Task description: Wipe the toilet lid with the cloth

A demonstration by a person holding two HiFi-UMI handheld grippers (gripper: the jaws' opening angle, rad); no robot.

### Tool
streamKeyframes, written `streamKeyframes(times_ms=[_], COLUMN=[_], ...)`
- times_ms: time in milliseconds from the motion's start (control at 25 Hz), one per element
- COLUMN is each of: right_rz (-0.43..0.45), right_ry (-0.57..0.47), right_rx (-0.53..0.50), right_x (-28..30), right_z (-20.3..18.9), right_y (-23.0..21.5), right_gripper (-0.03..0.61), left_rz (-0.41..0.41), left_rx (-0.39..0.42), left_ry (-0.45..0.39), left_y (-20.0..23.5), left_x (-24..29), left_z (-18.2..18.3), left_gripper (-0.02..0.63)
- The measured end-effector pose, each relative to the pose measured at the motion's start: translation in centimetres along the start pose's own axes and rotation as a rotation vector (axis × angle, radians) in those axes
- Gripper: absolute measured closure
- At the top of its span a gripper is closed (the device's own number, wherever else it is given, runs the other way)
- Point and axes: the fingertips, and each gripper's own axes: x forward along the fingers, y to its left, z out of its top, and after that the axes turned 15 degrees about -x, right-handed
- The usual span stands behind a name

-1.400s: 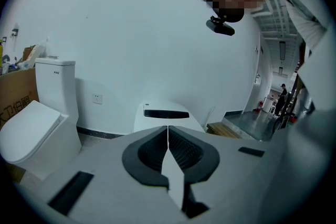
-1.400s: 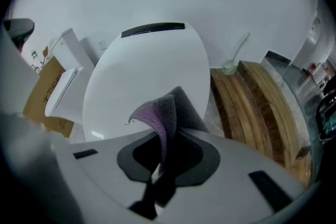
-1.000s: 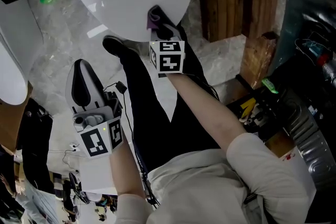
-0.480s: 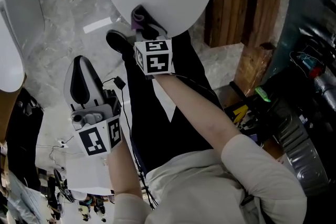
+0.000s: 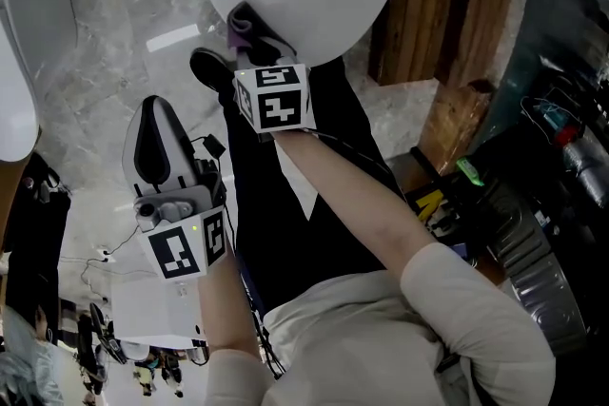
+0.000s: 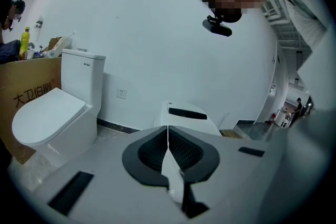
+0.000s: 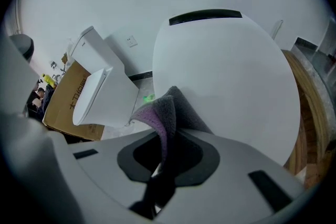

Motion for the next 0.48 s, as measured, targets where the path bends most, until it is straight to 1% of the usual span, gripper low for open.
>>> streamKeyframes(times_ms=[160,360,480], right_rz=[0.012,0.042,0.069], right_ry=[0.012,0.015,-0.023], right_rx=[0.006,0.012,0.018], right_x=[0.1,-0.1,-0.7], right_z=[0.0,0.0,1.0], right_y=[0.1,0.1,0.0], right_gripper=[0.525,0.525,0.525], left_rz=[-0.010,-0.017,-0.016], left_rx=[-0.001,0.008,0.017], left_ry=[0.018,0.014,0.018], left_y=[-0.4,-1.1,-1.4], left_x=[0.1,0.4,0.4], left_z=[-0.5,-0.2,-0.2], left_gripper=[0.598,0.598,0.598])
